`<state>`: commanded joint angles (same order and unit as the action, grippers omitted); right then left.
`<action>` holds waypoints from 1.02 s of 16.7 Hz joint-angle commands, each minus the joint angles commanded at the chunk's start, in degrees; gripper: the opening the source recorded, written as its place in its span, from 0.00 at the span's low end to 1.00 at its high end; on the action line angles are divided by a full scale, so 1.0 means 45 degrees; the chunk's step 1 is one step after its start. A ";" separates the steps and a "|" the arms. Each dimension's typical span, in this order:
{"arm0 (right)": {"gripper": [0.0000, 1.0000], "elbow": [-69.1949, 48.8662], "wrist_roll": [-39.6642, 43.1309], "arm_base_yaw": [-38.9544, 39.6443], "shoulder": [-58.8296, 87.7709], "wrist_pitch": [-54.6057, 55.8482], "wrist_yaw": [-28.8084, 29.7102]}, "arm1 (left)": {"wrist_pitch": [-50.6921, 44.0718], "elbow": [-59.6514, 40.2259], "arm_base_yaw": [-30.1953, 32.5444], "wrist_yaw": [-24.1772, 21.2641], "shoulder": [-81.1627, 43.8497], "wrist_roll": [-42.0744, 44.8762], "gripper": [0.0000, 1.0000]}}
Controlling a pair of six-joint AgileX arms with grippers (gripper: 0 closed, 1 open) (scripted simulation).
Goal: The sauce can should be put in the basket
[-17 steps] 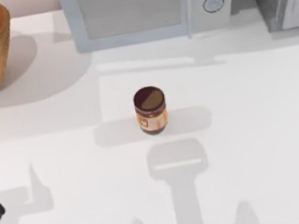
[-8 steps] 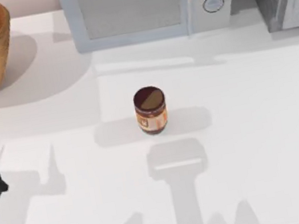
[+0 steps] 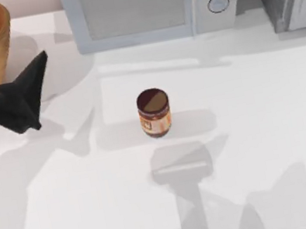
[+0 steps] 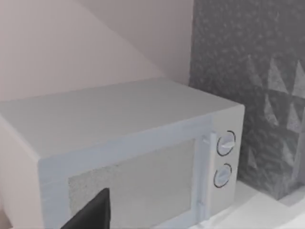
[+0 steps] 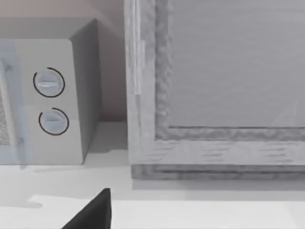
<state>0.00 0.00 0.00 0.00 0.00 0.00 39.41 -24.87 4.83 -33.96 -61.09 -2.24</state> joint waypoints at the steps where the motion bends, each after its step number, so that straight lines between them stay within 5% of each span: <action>1: 1.00 0.0000 0.0000 0.0000 0.0000 0.0000 0.0000 | 0.0856 -0.0499 0.0069 -0.0739 -0.1490 0.0031 1.00; 10: 1.00 0.0000 0.0000 0.0000 0.0000 0.0000 0.0000 | 0.7857 -0.4670 0.0650 -0.6736 -1.3734 0.0464 1.00; 17: 1.00 0.0000 0.0000 0.0000 0.0000 0.0000 0.0000 | 1.0712 -0.6506 0.0988 -0.9098 -1.8365 0.0908 1.00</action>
<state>0.00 0.00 0.00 0.00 0.00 0.00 87.62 -54.15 9.28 -74.90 -143.73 1.84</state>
